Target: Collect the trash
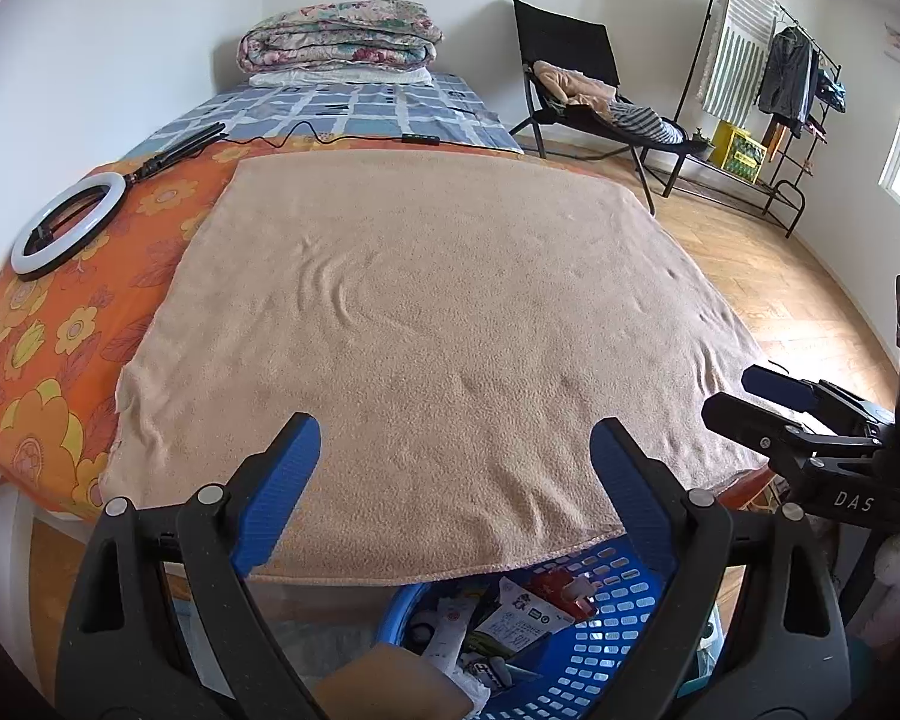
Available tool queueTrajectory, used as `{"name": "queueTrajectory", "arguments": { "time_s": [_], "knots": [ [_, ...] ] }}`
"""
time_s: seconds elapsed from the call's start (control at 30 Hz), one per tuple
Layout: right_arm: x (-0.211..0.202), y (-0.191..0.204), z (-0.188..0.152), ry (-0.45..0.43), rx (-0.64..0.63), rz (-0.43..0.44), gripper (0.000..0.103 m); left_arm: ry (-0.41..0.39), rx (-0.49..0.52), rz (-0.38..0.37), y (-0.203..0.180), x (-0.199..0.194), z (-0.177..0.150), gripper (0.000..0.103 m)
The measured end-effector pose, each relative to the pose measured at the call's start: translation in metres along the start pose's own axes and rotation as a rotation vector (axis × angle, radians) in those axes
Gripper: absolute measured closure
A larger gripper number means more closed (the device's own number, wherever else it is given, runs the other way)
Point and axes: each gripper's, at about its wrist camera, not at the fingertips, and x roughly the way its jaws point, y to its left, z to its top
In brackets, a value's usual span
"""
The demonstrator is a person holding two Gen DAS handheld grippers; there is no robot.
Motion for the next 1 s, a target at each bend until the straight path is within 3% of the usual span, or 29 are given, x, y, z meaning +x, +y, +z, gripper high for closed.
{"name": "queueTrajectory", "arguments": {
  "time_s": [0.13,1.0],
  "knots": [
    [0.0037,-0.0004,-0.0010,0.011,0.008,0.005,0.023,0.011,-0.010,0.010,-0.0002,0.0010,-0.0007,0.002],
    [0.0031,-0.0079,-0.0027,0.008,0.051,0.006,0.023,0.013,-0.033,0.022,0.0002,-0.0038,-0.0022,0.001]
  ]
}}
